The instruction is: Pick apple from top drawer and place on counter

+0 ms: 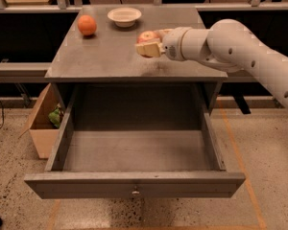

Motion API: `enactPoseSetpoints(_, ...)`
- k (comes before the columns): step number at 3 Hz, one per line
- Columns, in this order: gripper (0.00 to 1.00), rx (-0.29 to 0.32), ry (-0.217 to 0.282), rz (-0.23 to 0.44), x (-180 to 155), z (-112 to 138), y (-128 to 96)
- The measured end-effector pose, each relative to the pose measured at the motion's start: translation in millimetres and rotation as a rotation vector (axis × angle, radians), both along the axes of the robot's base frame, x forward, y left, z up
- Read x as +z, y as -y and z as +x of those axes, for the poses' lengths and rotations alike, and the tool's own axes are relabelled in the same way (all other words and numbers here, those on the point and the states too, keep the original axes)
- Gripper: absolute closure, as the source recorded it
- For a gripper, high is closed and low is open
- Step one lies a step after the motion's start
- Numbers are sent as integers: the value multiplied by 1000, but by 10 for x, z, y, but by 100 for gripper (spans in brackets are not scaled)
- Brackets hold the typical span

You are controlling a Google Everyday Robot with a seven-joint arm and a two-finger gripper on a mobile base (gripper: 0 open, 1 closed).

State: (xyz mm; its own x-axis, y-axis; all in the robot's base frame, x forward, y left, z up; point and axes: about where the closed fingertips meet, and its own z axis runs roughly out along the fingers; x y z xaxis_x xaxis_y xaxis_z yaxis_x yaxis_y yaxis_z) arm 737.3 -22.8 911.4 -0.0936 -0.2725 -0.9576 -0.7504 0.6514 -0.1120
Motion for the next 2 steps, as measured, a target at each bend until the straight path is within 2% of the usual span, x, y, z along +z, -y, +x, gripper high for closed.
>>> enactPoseSetpoints(1,59,-32,-26,20,-167,209,-50)
enactPoseSetpoints(2,36,-59,-54,36,-333,311,-63)
